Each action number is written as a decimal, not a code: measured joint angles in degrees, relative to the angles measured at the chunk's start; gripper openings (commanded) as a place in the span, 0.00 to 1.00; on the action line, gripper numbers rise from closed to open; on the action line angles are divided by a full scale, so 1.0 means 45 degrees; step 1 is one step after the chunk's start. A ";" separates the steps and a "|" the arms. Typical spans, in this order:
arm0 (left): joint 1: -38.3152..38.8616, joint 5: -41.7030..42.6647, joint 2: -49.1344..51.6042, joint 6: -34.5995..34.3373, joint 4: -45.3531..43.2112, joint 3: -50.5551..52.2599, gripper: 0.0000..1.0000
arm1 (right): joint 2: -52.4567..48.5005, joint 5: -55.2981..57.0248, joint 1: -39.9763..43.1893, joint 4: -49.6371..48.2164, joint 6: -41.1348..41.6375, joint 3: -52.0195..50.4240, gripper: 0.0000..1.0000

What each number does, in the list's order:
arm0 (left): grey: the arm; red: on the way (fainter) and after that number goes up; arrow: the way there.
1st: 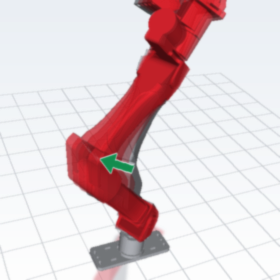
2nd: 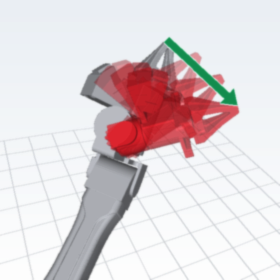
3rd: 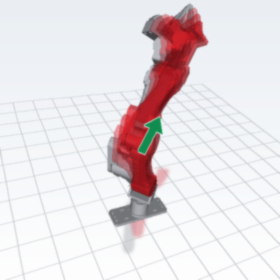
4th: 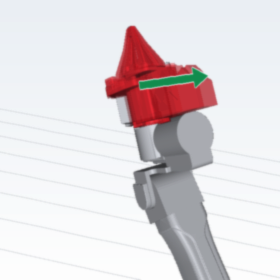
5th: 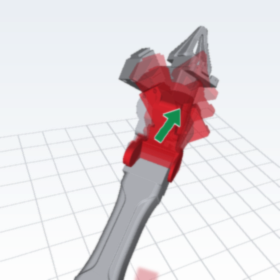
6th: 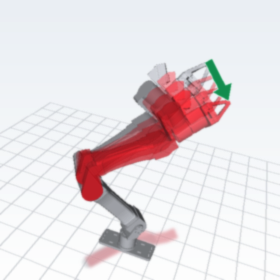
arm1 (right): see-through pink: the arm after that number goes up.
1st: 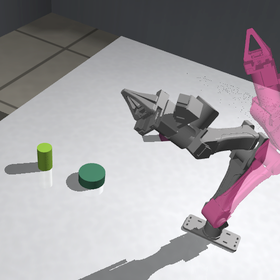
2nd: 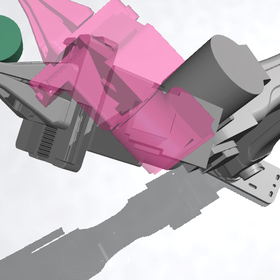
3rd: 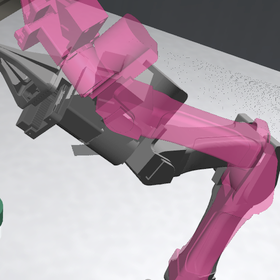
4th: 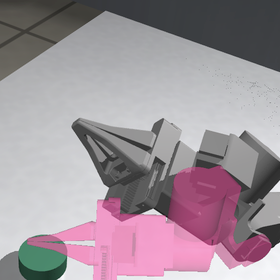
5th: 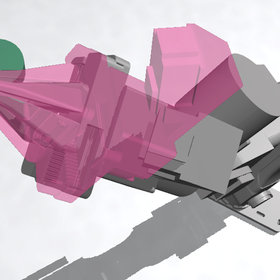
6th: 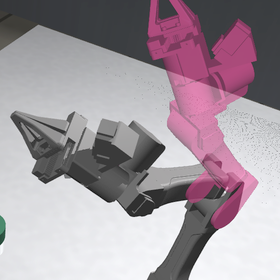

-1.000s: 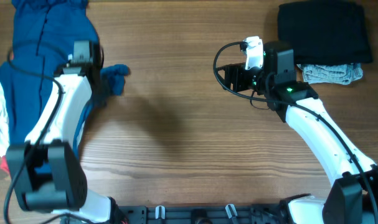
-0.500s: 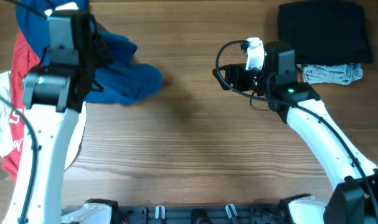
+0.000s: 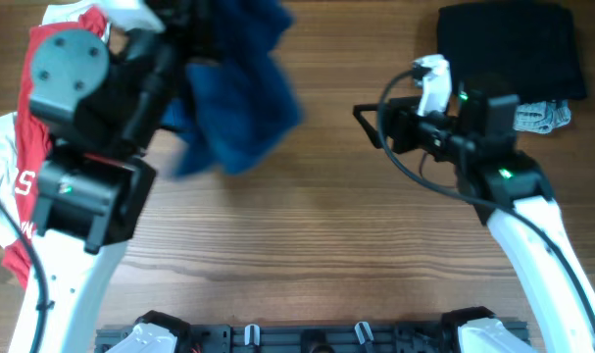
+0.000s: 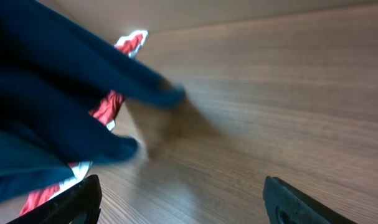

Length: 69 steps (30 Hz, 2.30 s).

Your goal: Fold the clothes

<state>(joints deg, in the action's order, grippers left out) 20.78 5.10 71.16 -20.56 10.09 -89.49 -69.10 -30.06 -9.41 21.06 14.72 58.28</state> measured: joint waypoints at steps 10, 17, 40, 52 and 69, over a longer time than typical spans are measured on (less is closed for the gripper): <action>0.2244 0.1462 0.0491 -0.0034 0.1137 -0.0015 0.04 | 0.3186 0.0068 0.1953 0.1889 -0.0151 0.0000 0.84; 0.1452 0.0573 0.0204 0.0209 0.4974 -0.0034 0.04 | 0.3254 0.0063 0.2191 0.2191 -0.0340 0.0005 0.83; 0.0189 -0.0413 0.1370 -0.0457 0.1690 -0.0029 0.04 | -0.0767 -0.2327 -0.2234 0.1088 -0.2574 0.0005 0.93; 0.0189 -0.0418 0.0894 -0.0845 0.1549 -0.0029 0.04 | -0.3886 -0.1734 -0.4745 -0.3560 -0.2783 0.0015 0.87; -0.0680 -0.1365 0.0073 -0.0840 0.3784 -0.0029 0.04 | -0.2720 0.0981 -0.4158 -0.3929 -0.0792 0.0015 0.04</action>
<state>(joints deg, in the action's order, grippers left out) 17.72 -1.04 71.48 -24.34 27.11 -89.62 -81.34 -25.65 -28.12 3.38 11.16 58.35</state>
